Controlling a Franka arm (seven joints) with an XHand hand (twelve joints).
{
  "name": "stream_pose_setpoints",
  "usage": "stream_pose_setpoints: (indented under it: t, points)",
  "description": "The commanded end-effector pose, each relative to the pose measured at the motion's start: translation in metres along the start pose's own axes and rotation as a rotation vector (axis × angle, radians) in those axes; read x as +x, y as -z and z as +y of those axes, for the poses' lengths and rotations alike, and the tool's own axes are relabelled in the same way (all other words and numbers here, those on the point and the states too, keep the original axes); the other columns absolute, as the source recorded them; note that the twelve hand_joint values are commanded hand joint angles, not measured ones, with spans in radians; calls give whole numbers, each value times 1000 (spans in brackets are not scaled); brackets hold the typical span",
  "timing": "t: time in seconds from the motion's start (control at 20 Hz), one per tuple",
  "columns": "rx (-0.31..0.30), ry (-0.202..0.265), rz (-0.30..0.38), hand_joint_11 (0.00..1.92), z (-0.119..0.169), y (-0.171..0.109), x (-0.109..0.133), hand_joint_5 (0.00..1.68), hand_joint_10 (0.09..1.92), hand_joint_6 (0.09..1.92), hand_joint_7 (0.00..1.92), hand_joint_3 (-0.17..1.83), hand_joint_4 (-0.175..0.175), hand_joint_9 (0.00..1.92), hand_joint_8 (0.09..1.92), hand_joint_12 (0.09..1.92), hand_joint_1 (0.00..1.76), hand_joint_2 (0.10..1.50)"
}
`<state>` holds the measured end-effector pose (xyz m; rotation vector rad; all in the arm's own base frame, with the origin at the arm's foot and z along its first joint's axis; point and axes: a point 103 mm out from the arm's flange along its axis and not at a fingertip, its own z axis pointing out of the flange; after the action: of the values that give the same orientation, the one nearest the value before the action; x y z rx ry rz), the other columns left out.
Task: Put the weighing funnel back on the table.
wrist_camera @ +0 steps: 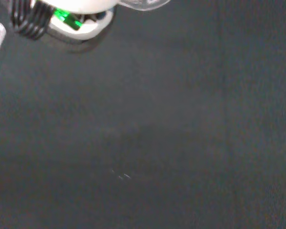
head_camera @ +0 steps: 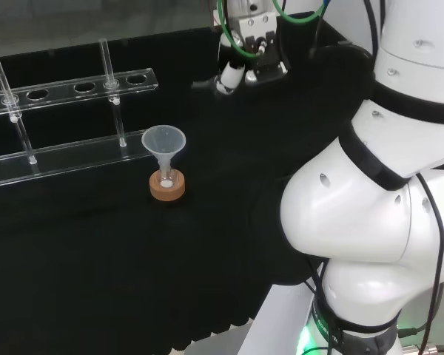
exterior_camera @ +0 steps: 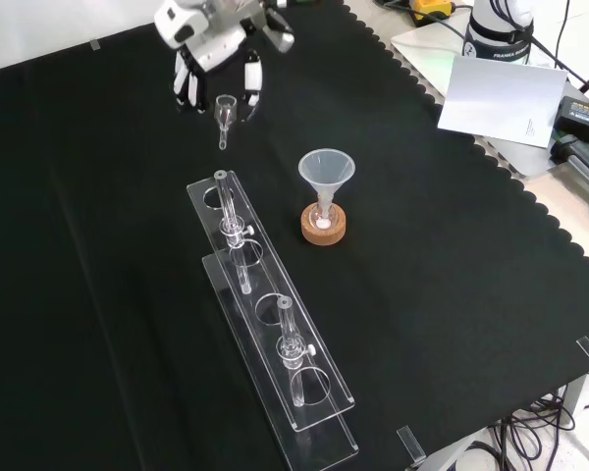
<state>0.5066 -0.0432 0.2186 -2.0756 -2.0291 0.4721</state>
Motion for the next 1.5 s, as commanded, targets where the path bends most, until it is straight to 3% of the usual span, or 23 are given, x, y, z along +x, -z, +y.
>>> stream_pose_setpoints:
  t: [0.05, 0.65, 1.5]
  points:
    - [28, -8, -69, 847, 34, -18, -11, 1190, 273, 839, 578, 694, 175, 987, 652, 1007, 1100, 675]
    - [49, 51, -62, 849, 74, -53, 16, 1191, 273, 837, 578, 694, 175, 987, 654, 1007, 1101, 674]
    - [84, 123, -27, 850, 94, -95, 37, 1196, 267, 828, 571, 692, 175, 975, 655, 1006, 1102, 672]
